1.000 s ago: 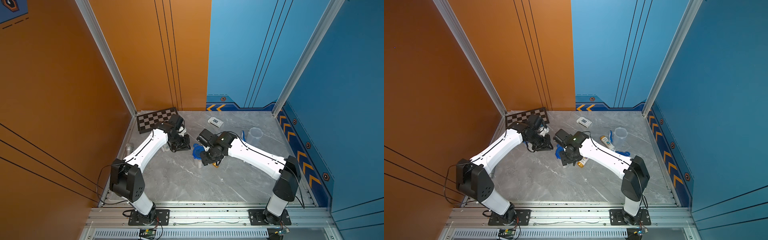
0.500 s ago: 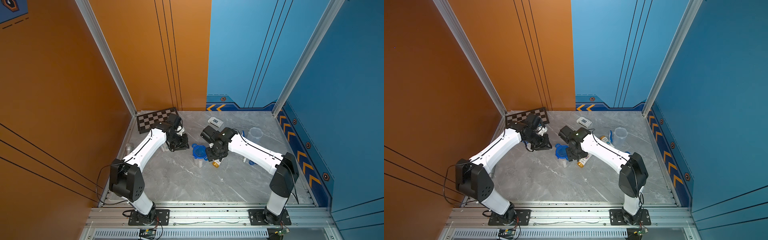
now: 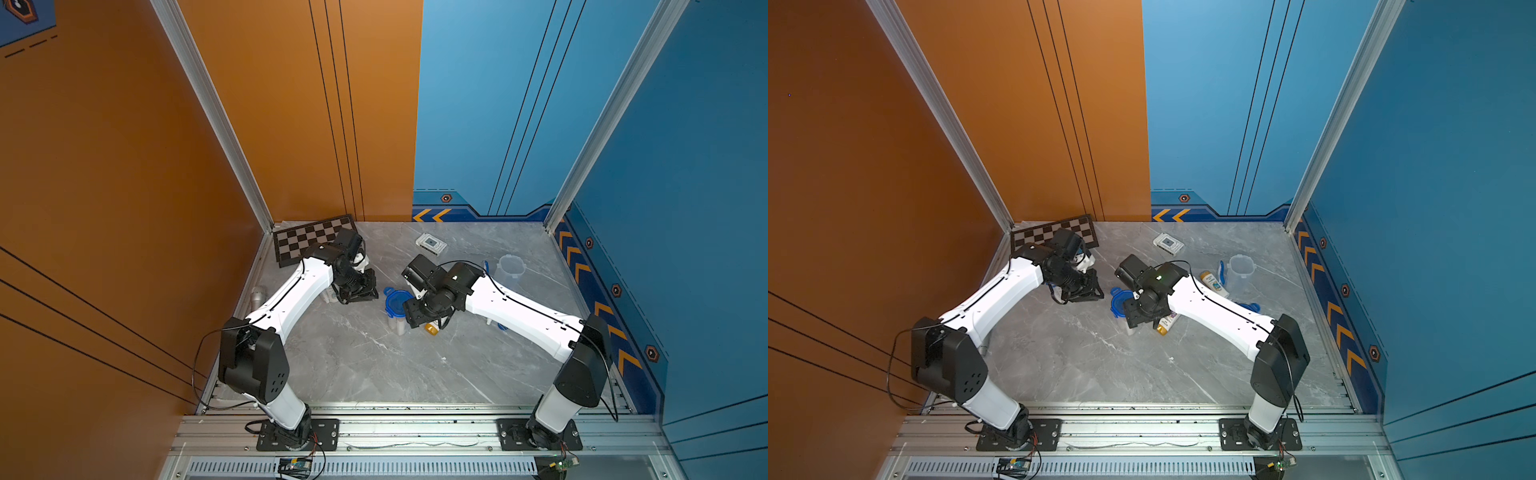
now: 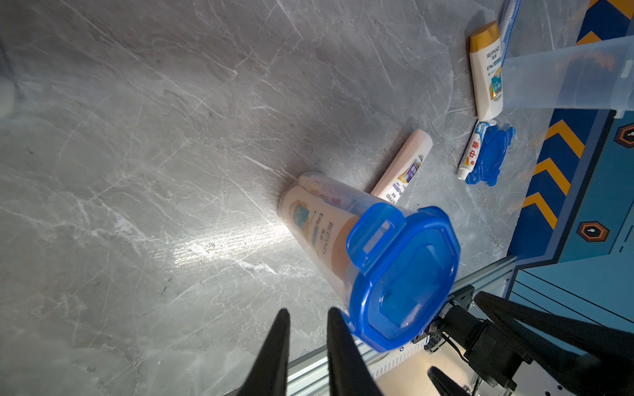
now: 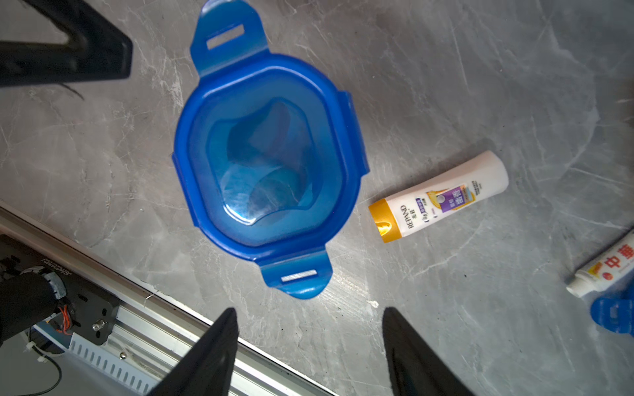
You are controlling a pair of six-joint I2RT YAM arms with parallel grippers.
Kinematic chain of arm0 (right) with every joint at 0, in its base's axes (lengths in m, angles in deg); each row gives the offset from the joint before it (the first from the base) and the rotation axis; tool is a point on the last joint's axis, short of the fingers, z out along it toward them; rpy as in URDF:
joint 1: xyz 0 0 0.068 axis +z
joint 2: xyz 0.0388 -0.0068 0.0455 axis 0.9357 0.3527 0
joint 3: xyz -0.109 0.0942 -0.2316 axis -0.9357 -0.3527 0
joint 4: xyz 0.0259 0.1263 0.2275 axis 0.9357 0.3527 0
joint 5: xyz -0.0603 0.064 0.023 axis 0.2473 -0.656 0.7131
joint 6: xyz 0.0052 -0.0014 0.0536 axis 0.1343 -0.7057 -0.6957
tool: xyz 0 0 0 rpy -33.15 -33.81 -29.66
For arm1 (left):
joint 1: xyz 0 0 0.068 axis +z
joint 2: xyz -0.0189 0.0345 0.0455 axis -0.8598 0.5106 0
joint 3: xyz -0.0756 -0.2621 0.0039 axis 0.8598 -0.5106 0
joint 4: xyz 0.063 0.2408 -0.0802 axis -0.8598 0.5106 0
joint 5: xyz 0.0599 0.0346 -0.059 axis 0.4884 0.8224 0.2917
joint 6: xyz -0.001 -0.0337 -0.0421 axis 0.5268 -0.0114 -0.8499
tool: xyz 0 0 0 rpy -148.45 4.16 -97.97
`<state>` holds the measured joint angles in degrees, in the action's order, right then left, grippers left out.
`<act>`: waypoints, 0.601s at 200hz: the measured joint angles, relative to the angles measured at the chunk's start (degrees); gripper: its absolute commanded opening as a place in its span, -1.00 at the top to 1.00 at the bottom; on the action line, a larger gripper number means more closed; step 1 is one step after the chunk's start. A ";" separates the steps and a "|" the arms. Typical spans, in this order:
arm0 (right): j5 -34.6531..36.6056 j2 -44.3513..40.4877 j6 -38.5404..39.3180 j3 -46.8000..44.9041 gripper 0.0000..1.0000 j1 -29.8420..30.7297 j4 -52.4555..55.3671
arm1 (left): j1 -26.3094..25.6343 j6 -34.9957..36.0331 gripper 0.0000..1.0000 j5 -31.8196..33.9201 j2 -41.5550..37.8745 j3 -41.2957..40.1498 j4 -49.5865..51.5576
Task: Pack away toiletry kits
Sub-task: Adjust the container at the center of the board.
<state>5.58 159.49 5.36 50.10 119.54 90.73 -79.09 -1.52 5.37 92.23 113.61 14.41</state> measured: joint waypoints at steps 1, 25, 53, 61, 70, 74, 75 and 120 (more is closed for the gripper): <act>0.00 0.00 0.00 -0.02 -0.39 0.00 -0.02 | 0.02 0.00 0.57 0.00 0.00 0.00 0.00; 0.00 0.63 -0.04 -0.26 -0.39 -0.46 -0.37 | 0.00 -0.02 0.58 0.00 0.00 0.00 0.00; 0.04 2.27 -0.04 -0.26 -0.39 -1.60 -0.37 | 0.00 -0.02 0.58 0.00 0.00 0.00 0.00; 0.04 2.56 -0.02 -0.26 -0.39 -1.97 -0.35 | 0.00 -0.02 0.58 0.00 0.00 0.00 -0.02; 0.07 2.73 -0.02 -0.26 -0.39 -2.47 -0.31 | 0.00 -0.02 0.58 0.00 0.00 0.00 0.00; 0.09 2.80 -0.02 -0.28 -0.39 -2.80 -0.26 | 0.00 -0.02 0.58 0.00 0.00 0.00 0.00; 0.07 2.80 -0.02 -0.28 -0.39 -2.84 -0.26 | 0.00 -0.02 0.58 0.00 0.00 0.00 0.00; 0.28 2.80 0.15 -0.28 -0.38 -5.79 -0.09 | 0.00 -0.02 0.57 0.00 -0.02 0.00 0.00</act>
<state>5.87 162.28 5.52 49.82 113.75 90.64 -79.09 -1.54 5.37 92.20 113.61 14.41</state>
